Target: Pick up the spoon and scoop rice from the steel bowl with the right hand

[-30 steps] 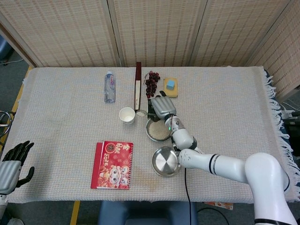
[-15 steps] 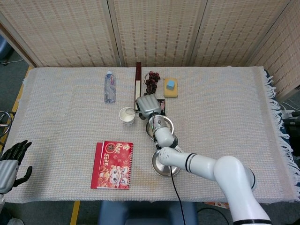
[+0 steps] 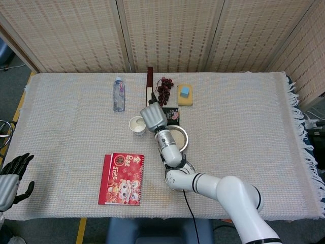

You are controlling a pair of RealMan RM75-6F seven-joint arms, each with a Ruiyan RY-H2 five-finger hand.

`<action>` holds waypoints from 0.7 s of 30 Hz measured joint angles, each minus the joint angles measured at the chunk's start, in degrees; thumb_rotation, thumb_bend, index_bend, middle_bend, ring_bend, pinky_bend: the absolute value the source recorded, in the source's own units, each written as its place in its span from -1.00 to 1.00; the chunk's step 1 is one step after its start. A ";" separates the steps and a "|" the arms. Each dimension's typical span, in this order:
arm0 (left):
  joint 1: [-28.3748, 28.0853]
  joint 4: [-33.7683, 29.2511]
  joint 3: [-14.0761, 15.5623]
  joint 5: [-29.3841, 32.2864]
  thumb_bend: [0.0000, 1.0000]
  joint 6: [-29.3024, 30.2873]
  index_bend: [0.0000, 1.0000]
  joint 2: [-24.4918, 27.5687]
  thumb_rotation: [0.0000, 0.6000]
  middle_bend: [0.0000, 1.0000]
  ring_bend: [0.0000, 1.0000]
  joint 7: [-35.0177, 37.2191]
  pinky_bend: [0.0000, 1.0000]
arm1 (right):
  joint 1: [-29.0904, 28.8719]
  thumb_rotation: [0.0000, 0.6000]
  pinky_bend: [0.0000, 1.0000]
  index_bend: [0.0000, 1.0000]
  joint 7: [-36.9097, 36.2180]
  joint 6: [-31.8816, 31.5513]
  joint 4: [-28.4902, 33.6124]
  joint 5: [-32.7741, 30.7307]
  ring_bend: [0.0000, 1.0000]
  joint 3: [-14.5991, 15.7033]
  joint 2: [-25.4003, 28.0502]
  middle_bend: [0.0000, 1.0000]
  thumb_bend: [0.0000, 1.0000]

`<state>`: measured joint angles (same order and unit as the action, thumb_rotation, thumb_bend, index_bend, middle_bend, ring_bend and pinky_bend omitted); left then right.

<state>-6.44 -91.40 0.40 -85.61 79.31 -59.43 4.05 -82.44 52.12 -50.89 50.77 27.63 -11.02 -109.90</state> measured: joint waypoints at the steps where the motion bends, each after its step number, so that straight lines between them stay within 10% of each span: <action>1: 0.07 0.02 0.03 -0.02 -0.04 0.09 -1.00 0.04 1.00 -1.00 -1.00 0.06 -0.74 | 0.02 1.00 -0.98 0.90 1.08 -0.65 -0.16 1.10 -0.58 0.53 -0.32 0.20 -0.34; 21: 0.52 0.09 0.46 -1.53 -0.04 1.34 -1.00 0.22 1.00 -1.00 -1.00 0.63 -0.74 | 3.33 1.00 -0.98 0.90 21.88 -12.57 -1.46 18.99 -0.57 6.88 -4.12 0.20 -0.34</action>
<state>-5.92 -91.31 0.86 -87.14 80.65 -59.22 4.68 -79.11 74.00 -63.45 49.30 46.62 -4.14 -114.02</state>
